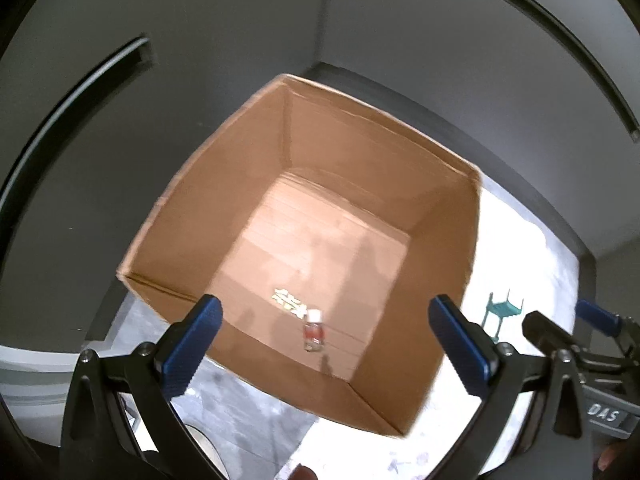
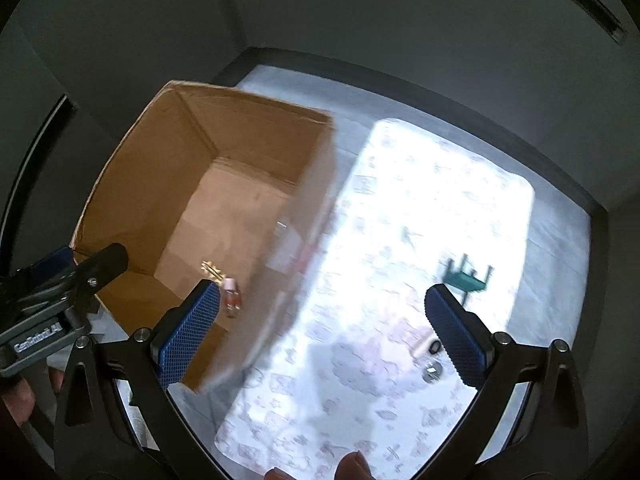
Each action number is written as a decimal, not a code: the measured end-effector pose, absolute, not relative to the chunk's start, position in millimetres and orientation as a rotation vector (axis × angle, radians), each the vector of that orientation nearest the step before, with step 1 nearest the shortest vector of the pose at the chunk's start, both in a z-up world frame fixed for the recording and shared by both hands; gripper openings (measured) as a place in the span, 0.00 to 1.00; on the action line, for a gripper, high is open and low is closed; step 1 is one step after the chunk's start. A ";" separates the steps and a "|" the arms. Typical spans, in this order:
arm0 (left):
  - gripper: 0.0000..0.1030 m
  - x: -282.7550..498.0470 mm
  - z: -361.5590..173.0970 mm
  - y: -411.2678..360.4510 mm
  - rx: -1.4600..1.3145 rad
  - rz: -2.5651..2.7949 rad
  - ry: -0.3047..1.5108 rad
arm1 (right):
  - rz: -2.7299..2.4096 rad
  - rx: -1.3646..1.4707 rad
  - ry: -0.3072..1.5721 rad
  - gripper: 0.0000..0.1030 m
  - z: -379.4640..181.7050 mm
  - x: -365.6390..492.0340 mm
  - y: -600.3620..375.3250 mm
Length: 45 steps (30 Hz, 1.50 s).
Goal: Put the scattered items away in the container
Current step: 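Move both open tools back over the mat toward the items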
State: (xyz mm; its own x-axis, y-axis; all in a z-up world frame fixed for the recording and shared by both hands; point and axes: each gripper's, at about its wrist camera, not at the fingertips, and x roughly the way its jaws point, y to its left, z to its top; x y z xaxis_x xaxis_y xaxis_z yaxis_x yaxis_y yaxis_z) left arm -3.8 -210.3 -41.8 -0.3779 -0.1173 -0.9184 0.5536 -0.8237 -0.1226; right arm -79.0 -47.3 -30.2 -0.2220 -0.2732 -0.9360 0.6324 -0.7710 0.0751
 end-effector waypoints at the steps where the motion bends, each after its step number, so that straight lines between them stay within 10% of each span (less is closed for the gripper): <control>1: 1.00 -6.7 -42.3 -201.1 1.457 -2.252 0.566 | -2.041 1.460 0.437 1.00 -28.6 -79.2 -40.3; 24: 0.99 -51.5 -44.2 -6.3 1.714 -2.525 0.218 | -2.249 1.629 0.284 1.00 -20.0 -87.3 150.7; 45: 0.99 -64.5 -75.4 34.0 1.805 -2.540 0.309 | -2.350 1.640 -0.003 1.00 -33.1 -92.5 232.1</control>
State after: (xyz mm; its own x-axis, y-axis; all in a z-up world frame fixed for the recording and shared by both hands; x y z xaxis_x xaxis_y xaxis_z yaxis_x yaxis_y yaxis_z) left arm -64.5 34.0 -75.4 -0.3356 0.1049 -0.9362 0.1224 -0.9805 -0.1537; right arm -92.5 232.1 -33.1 -0.3198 -0.2247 -0.9205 0.2219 -0.9622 0.1577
